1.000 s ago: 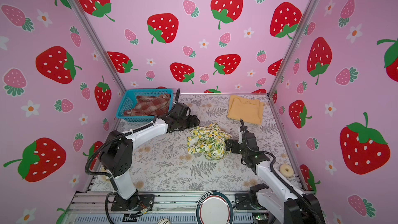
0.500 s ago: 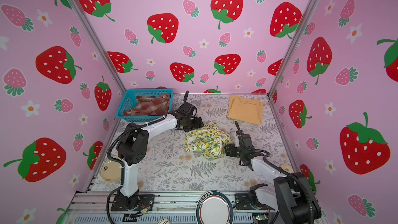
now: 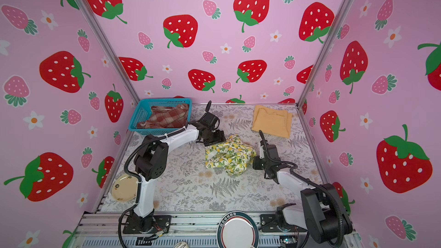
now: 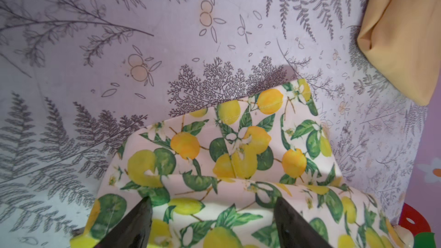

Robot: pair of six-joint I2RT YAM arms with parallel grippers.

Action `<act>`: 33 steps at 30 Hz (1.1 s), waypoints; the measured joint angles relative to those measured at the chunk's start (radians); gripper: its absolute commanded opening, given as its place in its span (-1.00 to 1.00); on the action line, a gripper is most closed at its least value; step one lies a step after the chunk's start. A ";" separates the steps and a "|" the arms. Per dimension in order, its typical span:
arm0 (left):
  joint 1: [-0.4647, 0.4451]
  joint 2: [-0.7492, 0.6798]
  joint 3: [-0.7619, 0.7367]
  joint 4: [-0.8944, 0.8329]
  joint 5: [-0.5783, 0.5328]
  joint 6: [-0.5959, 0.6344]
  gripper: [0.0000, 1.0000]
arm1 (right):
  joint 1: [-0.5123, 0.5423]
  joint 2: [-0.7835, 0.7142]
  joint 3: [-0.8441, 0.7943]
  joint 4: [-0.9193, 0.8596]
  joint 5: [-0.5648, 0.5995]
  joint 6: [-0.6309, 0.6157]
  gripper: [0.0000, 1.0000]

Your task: Fold and stack the skirts

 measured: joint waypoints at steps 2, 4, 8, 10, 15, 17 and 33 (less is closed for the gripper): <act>0.000 -0.011 -0.003 -0.002 -0.023 0.004 0.64 | 0.000 0.003 0.010 -0.003 0.002 -0.003 -1.00; 0.001 -0.032 -0.013 -0.005 -0.046 0.008 0.64 | 0.000 0.000 0.024 -0.014 0.008 -0.006 -1.00; 0.005 -0.110 -0.061 -0.012 -0.092 0.008 0.65 | 0.000 -0.039 0.075 -0.075 0.047 -0.024 -1.00; 0.005 -0.147 -0.081 -0.014 -0.105 0.006 0.66 | 0.000 -0.067 0.112 -0.109 0.071 -0.031 -1.00; 0.007 -0.223 -0.153 0.004 -0.118 -0.023 0.67 | 0.000 -0.119 0.172 -0.177 0.116 -0.055 -1.00; 0.006 -0.229 -0.183 0.028 -0.105 -0.046 0.67 | 0.000 -0.131 0.173 -0.204 0.124 -0.059 -1.00; -0.015 -0.235 -0.380 0.256 -0.058 -0.253 0.70 | 0.002 -0.198 0.172 -0.320 0.123 -0.073 -1.00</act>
